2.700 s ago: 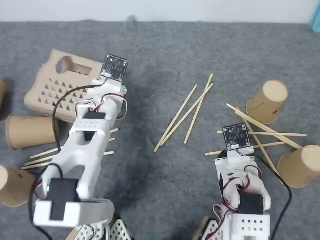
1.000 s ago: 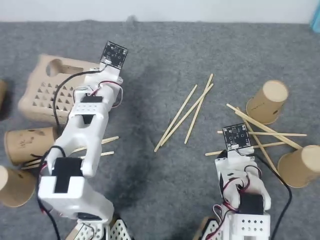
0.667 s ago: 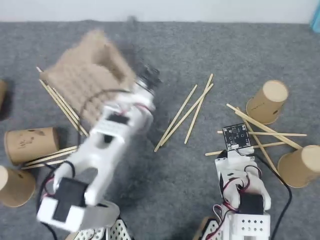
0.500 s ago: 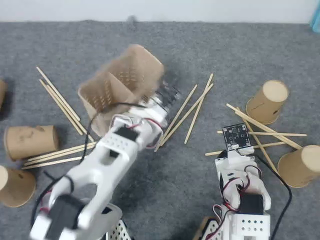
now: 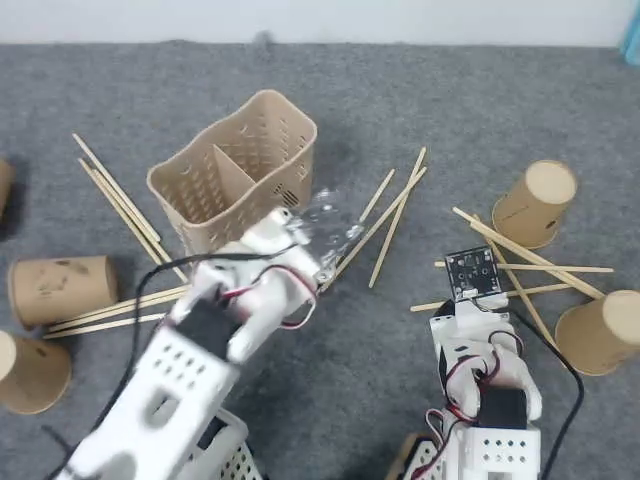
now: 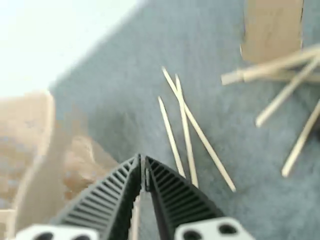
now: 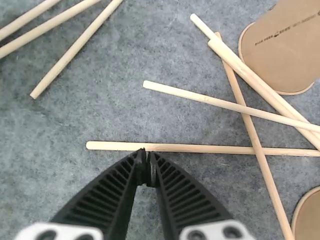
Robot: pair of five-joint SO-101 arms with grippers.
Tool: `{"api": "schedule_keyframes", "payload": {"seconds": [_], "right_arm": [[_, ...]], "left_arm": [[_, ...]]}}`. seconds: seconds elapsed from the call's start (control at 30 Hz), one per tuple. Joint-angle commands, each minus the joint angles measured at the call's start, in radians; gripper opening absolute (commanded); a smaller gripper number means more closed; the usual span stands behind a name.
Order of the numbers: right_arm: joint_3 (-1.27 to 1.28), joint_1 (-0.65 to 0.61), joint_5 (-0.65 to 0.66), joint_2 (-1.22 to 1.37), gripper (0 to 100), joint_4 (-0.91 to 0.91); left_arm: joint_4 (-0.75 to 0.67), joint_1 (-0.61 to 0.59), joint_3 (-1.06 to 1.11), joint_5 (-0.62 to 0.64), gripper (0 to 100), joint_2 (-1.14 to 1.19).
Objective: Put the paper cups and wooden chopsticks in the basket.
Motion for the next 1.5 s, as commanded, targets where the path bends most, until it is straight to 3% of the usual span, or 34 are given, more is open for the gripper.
{"api": "schedule_keyframes", "payload": {"seconds": [0.0, 0.17, 0.4, 0.6, 0.73, 0.9, 1.27, 1.37, 1.47], "right_arm": [[-0.005, 0.01, 0.009, -0.013, 0.6, -0.022], [-0.005, 0.01, 0.009, -0.013, 0.6, -0.022], [-0.005, 0.01, 0.009, -0.013, 0.6, -0.022], [-0.003, 0.01, 0.009, -0.013, 0.6, -0.021], [-0.003, 0.01, 0.009, -0.013, 0.6, -0.021], [-0.003, 0.012, 0.009, -0.013, 0.6, -0.019], [-0.003, 0.012, 0.009, -0.013, 0.6, -0.019], [-0.003, 0.012, 0.009, -0.013, 0.6, -0.019], [-0.003, 0.012, 0.009, -0.013, 0.6, -0.018]], "left_arm": [[0.068, -0.044, -0.128, 0.018, 1, -0.14], [0.091, -0.218, -0.274, 0.103, 2, -0.153], [0.114, -0.451, -0.325, 0.293, 19, -0.153], [0.224, -0.628, -0.389, 0.391, 19, -0.153], [0.338, -0.646, -0.42, 0.427, 19, -0.133], [0.443, -0.647, -0.452, 0.502, 19, 0.058], [0.463, -0.646, -0.522, 0.589, 18, 0.354], [0.457, -0.637, -0.522, 0.583, 12, 0.374], [0.414, -0.595, -0.519, 0.489, 2, 0.379]]}}
